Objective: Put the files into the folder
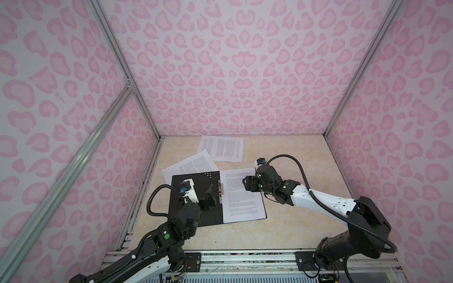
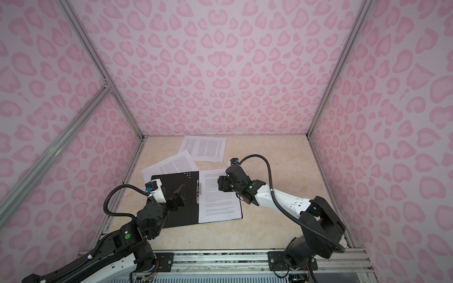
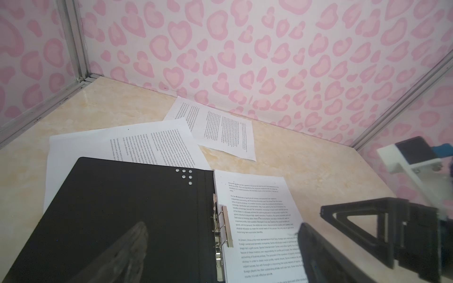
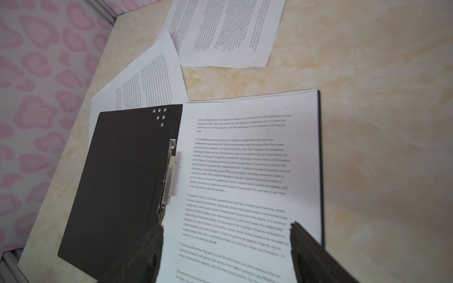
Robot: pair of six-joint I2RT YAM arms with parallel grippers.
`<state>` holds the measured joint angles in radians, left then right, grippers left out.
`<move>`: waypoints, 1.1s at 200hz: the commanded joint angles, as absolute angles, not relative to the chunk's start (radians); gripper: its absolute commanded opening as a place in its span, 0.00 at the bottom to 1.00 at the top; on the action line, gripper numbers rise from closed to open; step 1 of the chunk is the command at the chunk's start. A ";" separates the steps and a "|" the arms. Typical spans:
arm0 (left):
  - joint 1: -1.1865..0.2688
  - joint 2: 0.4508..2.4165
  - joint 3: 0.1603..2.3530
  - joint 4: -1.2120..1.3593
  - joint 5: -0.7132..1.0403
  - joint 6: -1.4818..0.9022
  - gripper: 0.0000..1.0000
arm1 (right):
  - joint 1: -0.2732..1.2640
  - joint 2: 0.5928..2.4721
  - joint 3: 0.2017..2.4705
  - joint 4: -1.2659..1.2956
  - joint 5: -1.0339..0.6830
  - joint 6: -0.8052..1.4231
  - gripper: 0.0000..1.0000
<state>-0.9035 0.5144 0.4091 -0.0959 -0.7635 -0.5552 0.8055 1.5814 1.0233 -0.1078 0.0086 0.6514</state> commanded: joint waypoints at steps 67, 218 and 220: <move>-0.902 0.480 0.394 -0.124 -0.847 -0.583 0.96 | 0.943 2.069 1.447 -0.225 -0.036 0.670 0.51; -0.902 0.500 0.405 -0.124 -0.826 -0.591 0.96 | 0.930 2.169 1.514 -0.208 -0.069 0.711 0.25; -0.902 0.500 0.405 -0.125 -0.825 -0.591 0.96 | 0.931 2.169 1.513 -0.207 -0.069 0.712 0.25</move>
